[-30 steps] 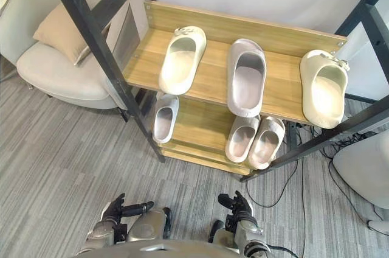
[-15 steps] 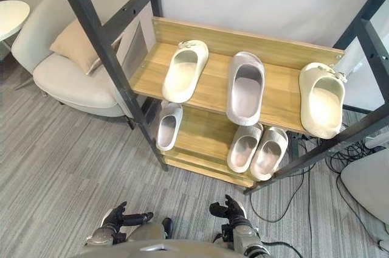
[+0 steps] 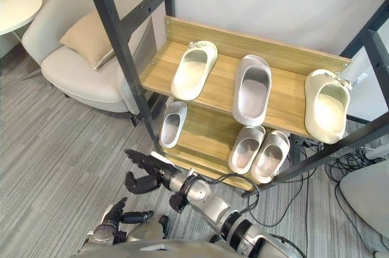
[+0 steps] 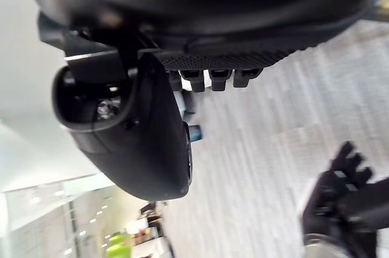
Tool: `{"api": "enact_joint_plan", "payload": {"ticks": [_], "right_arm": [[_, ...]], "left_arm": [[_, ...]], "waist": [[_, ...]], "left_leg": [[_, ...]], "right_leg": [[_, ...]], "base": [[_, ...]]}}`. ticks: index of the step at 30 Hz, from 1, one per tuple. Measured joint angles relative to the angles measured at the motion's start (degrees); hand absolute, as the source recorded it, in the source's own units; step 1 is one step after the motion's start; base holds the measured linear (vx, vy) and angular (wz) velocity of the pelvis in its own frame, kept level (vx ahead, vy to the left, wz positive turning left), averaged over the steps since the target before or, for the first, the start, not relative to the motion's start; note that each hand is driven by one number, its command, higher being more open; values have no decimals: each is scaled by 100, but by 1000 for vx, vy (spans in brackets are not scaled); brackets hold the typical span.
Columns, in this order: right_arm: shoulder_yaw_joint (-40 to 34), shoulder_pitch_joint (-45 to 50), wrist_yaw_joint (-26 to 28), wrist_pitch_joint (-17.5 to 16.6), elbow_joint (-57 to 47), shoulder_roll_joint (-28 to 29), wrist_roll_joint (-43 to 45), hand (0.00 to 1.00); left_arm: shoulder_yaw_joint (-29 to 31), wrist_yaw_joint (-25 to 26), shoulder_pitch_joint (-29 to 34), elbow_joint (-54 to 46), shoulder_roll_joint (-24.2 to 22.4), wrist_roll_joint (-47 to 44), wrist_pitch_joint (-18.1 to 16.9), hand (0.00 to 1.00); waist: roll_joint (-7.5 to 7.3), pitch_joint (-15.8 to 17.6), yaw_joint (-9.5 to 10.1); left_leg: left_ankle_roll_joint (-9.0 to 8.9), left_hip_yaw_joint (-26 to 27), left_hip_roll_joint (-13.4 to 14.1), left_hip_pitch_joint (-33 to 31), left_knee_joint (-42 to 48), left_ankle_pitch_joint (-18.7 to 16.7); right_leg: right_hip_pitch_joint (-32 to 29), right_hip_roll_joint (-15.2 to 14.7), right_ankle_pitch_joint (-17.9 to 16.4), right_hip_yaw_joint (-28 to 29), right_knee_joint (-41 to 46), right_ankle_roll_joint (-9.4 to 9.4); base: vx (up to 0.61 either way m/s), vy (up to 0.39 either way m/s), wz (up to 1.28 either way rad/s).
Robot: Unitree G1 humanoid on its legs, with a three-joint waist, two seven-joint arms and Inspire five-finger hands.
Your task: Organize the slippers on the shoe rack
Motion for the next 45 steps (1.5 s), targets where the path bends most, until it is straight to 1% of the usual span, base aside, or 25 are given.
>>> {"api": "enact_joint_plan", "payload": {"ticks": [2, 3, 5, 8, 9, 10, 11, 12, 13, 15, 19, 22, 24, 27, 29, 32, 35, 36, 38, 42, 45], "right_arm": [[-176, -105, -15, -215, -1035, -357, 326, 100], [-221, -105, -14, -230, -1134, -377, 342, 100], [-806, -136, -122, -502, -1984, -486, 497, 100], [-1318, -263, -294, -738, -2421, -554, 491, 100], [-1655, -276, -422, -874, -2652, -589, 486, 100], [-1800, -276, -473, -914, -2736, -609, 486, 100], [-2055, -277, -645, -1034, -2856, -683, 425, 100], [-2276, -282, -847, -1127, -2924, -729, 243, 100], [-2355, -283, -914, -1153, -2940, -743, 168, 100], [-2784, -284, -1267, -1242, -2952, -828, -229, 100], [-3247, -285, -1772, -1258, -2952, -995, -1001, 100], [-3438, -289, -2080, -1260, -2947, -1076, -1709, 100], [-3525, -313, -2221, -1260, -2915, -1164, -1965, 100], [-3866, -455, -2482, -1245, -2609, -1358, -2562, 100], [-3994, -576, -2643, -1164, -2311, -1467, -2838, 100], [-4101, -594, -2771, -1046, -1929, -1510, -3105, 100], [-4105, -594, -2817, -838, -1354, -1683, -3253, 100], [-4112, -594, -2817, -722, -1028, -1707, -3341, 100], [-4112, -594, -2817, -606, -724, -1717, -3343, 100], [-4111, -594, -2817, -504, -224, -1825, -3345, 100], [-4110, -595, -2815, -496, -39, -1889, -3344, 100]], "left_arm": [[-47, 22, 2, 1, 22, 39, -5, 100], [-48, 23, 2, 1, 23, 40, -5, 100], [-54, 43, 28, 3, 32, 43, -5, 100], [-114, 60, 56, 3, 55, 42, -7, 100], [-119, 63, 72, 3, 54, 42, -7, 100], [-122, 66, 85, 3, 52, 42, -7, 100], [-180, 74, 105, 3, 51, 42, -8, 100], [-246, 81, 116, 3, 48, 43, -8, 100], [-261, 83, 120, 3, 45, 43, -8, 100], [-286, 89, 159, 3, 26, 46, -8, 100], [-286, 86, 224, 2, -4, 77, -12, 100], [-286, 78, 280, -8, -18, 118, -83, 100], [-286, 70, 293, -9, -20, 147, -93, 100], [-286, 36, 306, -9, -19, 154, -110, 100], [-285, 29, 310, -9, -19, 154, -116, 100], [-285, 20, 311, -8, -13, 154, -120, 100], [-284, 15, 311, -5, -13, 153, -122, 100], [-283, 5, 312, -3, -12, 153, -122, 100], [-278, -1, 313, -4, -12, 153, -123, 100], [-264, -8, 316, -8, -13, 152, -127, 100], [-252, -9, 324, -12, -11, 151, -132, 100]], "waist": [[-3, -4, -43], [-4, -5, -48], [-3, -7, -122], [2, -12, -208], [16, -19, -245], [27, -28, -262], [59, -45, -284], [96, -68, -306], [109, -74, -315], [169, -105, -381], [241, -150, -452], [282, -178, -476], [290, -193, -477], [292, -203, -480], [292, -203, -481], [276, -212, -481], [271, -212, -478], [265, -213, -477], [261, -211, -477], [255, -207, -478], [244, -200, -478]], "left_leg": [[0, 130, 34, 3, 1, -3], [-1, 141, 37, 3, 1, -3], [-5, 223, 68, 43, 6, -6], [-15, 266, 94, 78, 6, -12], [-18, 288, 106, 92, 6, -14], [-19, 300, 110, 98, 6, -15], [-20, 338, 116, 120, 3, -16], [-21, 374, 121, 132, 1, -16], [-21, 388, 122, 138, 0, -16], [-21, 419, 129, 177, -7, -16], [-22, 430, 153, 207, -33, -15], [-27, 442, 176, 218, -60, -12], [-33, 442, 181, 218, -82, -7], [-41, 441, 179, 235, -173, 27], [-40, 440, 175, 234, -201, 29], [-41, 425, 161, 221, -233, 29], [-37, 400, 141, 194, -256, 32], [-36, 390, 133, 188, -270, 32], [-36, 379, 129, 171, -281, 32], [-35, 337, 123, 143, -292, 32], [-31, 317, 115, 110, -293, 35]], "right_leg": [[-101, 4, 2, 148, 93, 3], [-113, 5, 2, 160, 102, 3], [-134, 22, 5, 255, 144, 5], [-134, 41, 7, 309, 161, 4], [-134, 51, 9, 334, 168, 3], [-134, 53, 10, 345, 171, 4], [-133, 56, 17, 384, 173, 4], [-131, 60, 31, 427, 172, 10], [-130, 60, 35, 444, 171, 10], [-116, 68, 48, 482, 170, 11], [-112, 91, 53, 512, 170, 8], [-117, 116, 53, 532, 158, 7], [-120, 123, 54, 533, 149, 7], [-133, 129, 54, 533, 127, 8], [-137, 131, 55, 533, 111, 8], [-148, 135, 60, 518, 70, 8], [-159, 127, 72, 492, 19, 8], [-156, 126, 82, 481, -15, 3], [-156, 125, 88, 473, -33, 0], [-163, 122, 93, 464, -41, -1], [-209, 115, 98, 458, -39, 6]], "base": [[-40, 31, -28], [-29, 14, -17], [-21, 4, -18], [-31, -3, -12], [-25, -6, -8], [-15, -1, -12], [-2, 5, -14], [-1, 9, -15], [0, 9, -14], [-12, 3, -10], [-22, -8, -4], [-4, -11, -3], [0, 0, 0], [0, 0, 0], [0, 0, 0], [22, 0, 2], [27, 4, 4], [33, 5, 3], [12, 1, 2], [18, 1, 4], [1, 2, 2]]}}
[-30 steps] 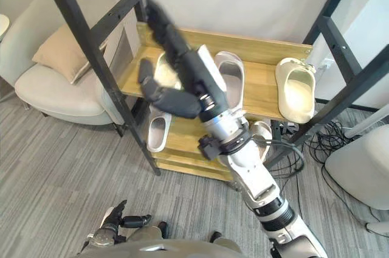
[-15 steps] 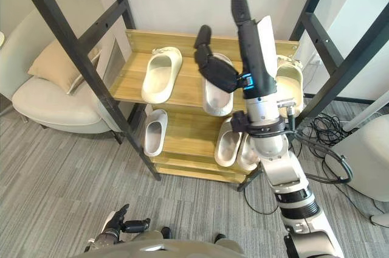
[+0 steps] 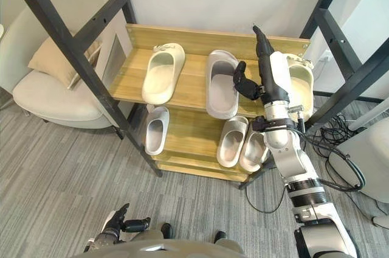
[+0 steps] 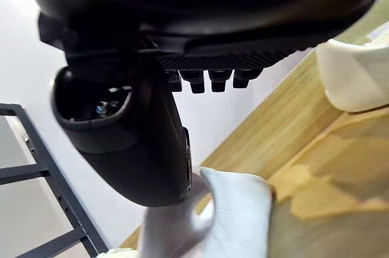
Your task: Organize the slippers on the shoe rack
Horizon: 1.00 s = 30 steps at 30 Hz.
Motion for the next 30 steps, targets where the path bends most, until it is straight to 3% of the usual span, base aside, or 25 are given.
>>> {"api": "enact_joint_plan", "payload": {"ticks": [30], "right_arm": [[267, -485, 154, -71, 329, -270, -4, 100]], "left_arm": [[99, -9, 78, -208, 148, -8, -109, 100]], "waist": [[-287, 207, -30]], "left_leg": [[14, -254, -39, -14, -280, 228]], "right_leg": [[-84, 6, 28, -112, -19, 37]], "base": [[-1, -1, 1]]}}
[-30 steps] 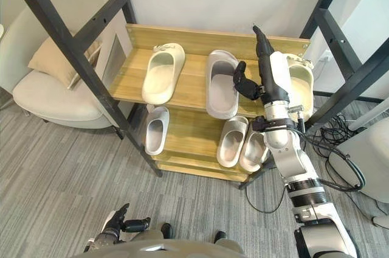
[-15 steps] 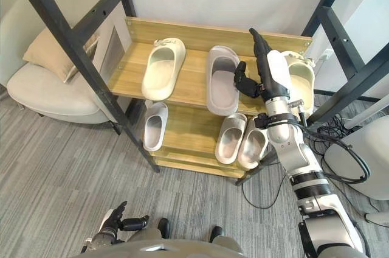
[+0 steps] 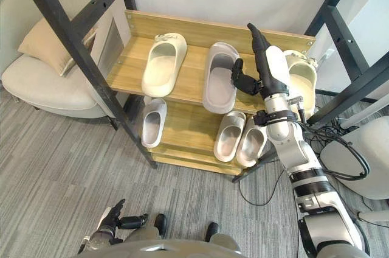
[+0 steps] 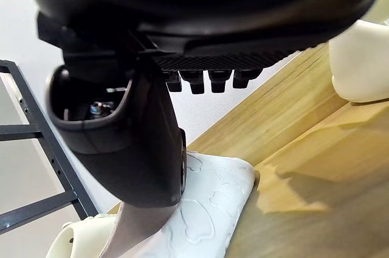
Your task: Organize the slippers on the shoe rack
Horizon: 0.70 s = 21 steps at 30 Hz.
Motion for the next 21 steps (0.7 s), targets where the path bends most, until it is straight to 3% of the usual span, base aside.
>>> {"api": "enact_joint_plan", "payload": {"ticks": [21], "right_arm": [[195, 0, 120, -71, -294, -22, 10, 100]], "left_arm": [[0, -9, -2, -30, 20, 0, -2, 100]], "waist": [[-47, 27, 18]], "left_leg": [[0, -57, -3, 27, -11, 0]], "right_leg": [[59, 1, 0, -51, -23, 1]], "base": [[1, 0, 1]]}}
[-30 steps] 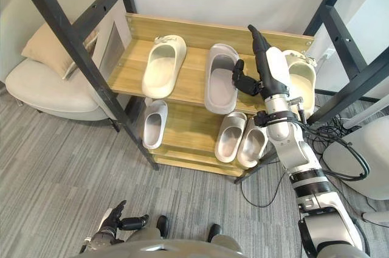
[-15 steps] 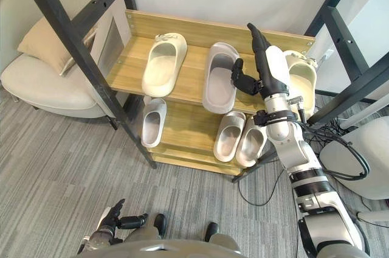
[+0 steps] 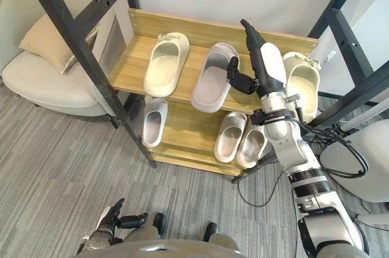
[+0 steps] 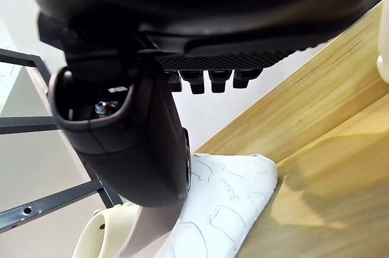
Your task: Organize the slippers on the shoe rack
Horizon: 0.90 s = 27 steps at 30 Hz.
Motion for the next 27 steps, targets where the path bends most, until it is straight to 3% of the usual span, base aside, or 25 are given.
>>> {"api": "enact_joint_plan", "payload": {"ticks": [1, 14, 27], "right_arm": [[28, 0, 10, 0, 0, -2, 2, 0], [456, -320, 223, -149, 43, -421, 238, 0], [471, -546, 236, -250, 68, -415, 344, 0]], "left_arm": [[0, 0, 0, 0, 0, 0, 0, 100], [-2, -5, -2, 1, 5, -2, -5, 100], [-2, -6, -21, -33, 51, -6, -4, 100]], "waist": [[0, 0, 1], [-8, 4, 25], [-112, 22, 114]], "left_leg": [[0, 0, 0, 0, 0, 0], [-3, 1, 0, 0, -26, 2], [-2, -4, -1, 23, -61, 6]], "right_leg": [[0, 0, 0, 0, 0, 0], [-8, 6, 0, 1, -11, 0], [17, 6, 0, -5, -34, -1]], "base": [[0, 0, 0], [0, 0, 0], [0, 0, 0]]}}
